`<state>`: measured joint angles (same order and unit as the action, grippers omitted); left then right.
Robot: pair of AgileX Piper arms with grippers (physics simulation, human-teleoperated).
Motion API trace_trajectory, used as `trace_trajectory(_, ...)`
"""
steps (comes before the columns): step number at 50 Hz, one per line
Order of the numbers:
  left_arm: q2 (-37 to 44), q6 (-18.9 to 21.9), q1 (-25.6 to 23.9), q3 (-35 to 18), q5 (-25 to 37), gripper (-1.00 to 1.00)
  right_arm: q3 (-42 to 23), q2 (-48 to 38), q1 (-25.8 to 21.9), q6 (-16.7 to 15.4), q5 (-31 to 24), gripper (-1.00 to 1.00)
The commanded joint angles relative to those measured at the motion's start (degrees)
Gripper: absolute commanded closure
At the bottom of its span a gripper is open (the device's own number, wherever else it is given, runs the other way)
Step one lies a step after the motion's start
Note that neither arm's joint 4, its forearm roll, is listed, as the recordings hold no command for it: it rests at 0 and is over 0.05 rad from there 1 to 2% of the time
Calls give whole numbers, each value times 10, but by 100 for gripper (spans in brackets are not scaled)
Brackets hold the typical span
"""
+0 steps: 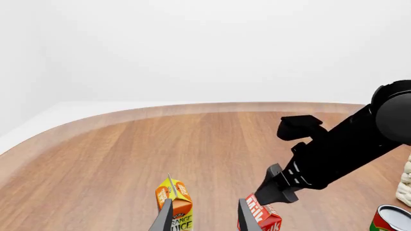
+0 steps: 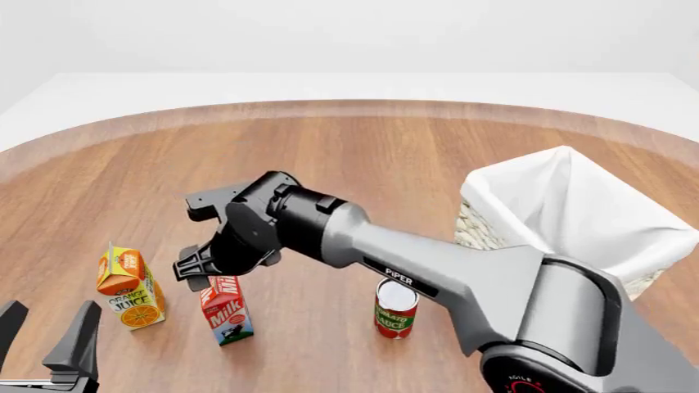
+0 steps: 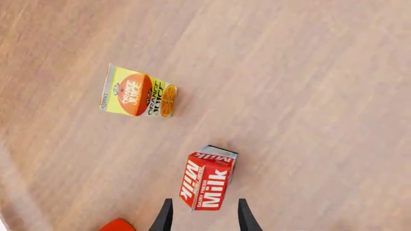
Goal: Pick the milk and place it in the basket.
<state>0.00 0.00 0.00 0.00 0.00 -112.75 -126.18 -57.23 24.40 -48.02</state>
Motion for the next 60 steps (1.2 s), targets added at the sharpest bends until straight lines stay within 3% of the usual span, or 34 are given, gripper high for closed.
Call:
trace_trajectory(1, 0, 0, 0, 0, 0, -100, 6, -5, -1, 5, 6, -100)
trace_trajectory(60, 0, 0, 0, 0, 0, -100, 55, -54, -11, 55, 93, -100)
